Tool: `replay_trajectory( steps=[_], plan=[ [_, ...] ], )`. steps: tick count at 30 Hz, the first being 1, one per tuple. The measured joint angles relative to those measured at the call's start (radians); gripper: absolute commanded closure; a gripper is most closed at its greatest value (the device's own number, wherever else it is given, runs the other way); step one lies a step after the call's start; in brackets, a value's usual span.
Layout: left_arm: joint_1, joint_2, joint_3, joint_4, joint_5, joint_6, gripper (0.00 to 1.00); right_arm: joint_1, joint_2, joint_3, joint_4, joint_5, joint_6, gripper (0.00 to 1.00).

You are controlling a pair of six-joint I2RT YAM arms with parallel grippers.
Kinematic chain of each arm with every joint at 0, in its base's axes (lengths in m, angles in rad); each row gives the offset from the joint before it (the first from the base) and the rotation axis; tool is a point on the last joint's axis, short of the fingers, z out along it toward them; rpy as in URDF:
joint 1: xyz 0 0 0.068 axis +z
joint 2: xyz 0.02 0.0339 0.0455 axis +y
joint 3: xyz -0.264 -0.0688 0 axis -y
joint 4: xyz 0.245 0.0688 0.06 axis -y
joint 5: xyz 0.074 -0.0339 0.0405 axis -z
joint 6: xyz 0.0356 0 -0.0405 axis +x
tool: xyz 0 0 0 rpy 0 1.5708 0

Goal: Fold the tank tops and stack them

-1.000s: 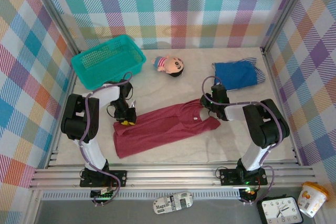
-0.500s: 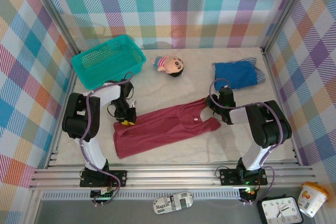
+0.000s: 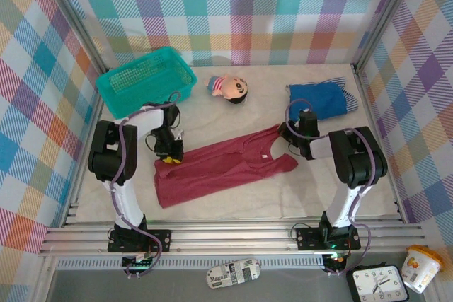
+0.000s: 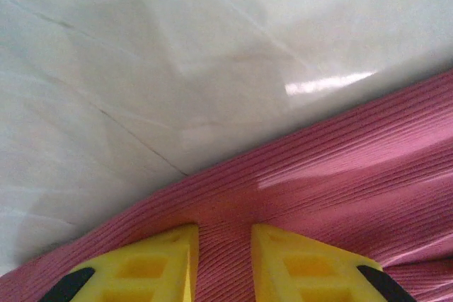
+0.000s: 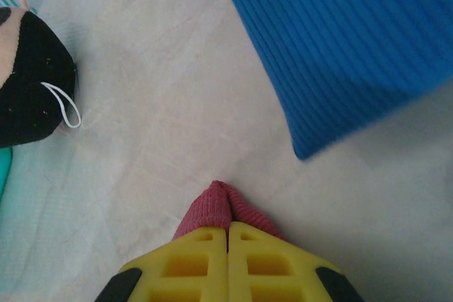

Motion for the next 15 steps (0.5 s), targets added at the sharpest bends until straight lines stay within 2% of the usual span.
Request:
replay_trajectory(
  steps=[4,8,15],
  plan=[
    [0.013,0.009,0.042,-0.004,-0.019,0.014,0.68,-0.016,0.032,0.052,-0.007,-0.021,-0.034,0.94],
    [0.016,0.003,0.054,-0.024,-0.04,0.014,0.63,-0.016,0.007,0.059,-0.035,-0.048,-0.068,0.83],
    [0.059,-0.103,0.022,-0.042,-0.071,-0.014,0.52,0.003,-0.216,0.051,-0.155,-0.088,-0.151,0.55]
  ],
)
